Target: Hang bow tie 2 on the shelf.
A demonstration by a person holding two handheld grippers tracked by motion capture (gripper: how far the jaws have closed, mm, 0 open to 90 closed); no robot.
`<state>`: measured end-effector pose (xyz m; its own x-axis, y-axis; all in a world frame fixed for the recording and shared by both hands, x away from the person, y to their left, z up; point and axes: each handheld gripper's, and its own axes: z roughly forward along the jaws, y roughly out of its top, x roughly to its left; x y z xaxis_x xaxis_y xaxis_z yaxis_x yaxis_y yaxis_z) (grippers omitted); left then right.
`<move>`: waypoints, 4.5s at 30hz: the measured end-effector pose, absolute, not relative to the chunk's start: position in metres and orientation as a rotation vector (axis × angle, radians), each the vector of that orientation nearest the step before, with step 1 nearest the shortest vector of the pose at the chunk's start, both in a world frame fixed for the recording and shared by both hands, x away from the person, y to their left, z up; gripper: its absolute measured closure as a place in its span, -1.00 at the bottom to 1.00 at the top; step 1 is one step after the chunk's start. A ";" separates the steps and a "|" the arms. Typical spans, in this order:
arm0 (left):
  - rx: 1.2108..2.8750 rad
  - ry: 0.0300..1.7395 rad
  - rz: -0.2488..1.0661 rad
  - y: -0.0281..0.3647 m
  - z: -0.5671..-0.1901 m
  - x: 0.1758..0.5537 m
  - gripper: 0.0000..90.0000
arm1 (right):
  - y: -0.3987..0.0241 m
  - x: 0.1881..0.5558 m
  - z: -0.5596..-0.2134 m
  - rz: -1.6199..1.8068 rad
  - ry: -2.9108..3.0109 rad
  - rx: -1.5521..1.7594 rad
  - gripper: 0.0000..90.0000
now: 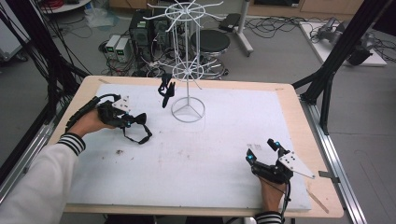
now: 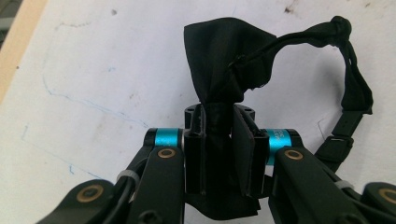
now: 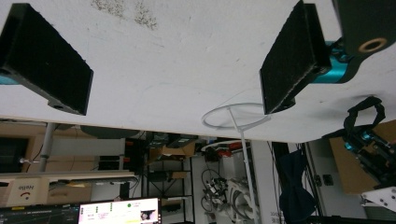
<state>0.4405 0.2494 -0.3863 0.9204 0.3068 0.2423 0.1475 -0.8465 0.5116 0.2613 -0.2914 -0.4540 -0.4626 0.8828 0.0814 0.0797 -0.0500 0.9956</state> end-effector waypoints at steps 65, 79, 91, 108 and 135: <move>1.946 0.537 0.509 0.213 -0.330 0.346 0.67 | -0.291 0.261 -0.454 1.581 1.576 1.034 -0.80; 1.898 0.611 0.524 0.192 -0.314 0.354 0.67 | -0.291 0.261 -0.454 1.581 1.578 1.031 -0.80; 1.889 0.680 0.543 0.175 -0.303 0.362 0.68 | -0.291 0.261 -0.454 1.584 1.576 1.033 -0.80; 1.835 0.726 0.550 0.159 -0.293 0.376 0.67 | -0.291 0.261 -0.454 1.589 1.575 1.036 -0.80; 1.822 0.794 0.557 0.140 -0.296 0.402 0.67 | -0.292 0.261 -0.454 1.587 1.573 1.029 -0.80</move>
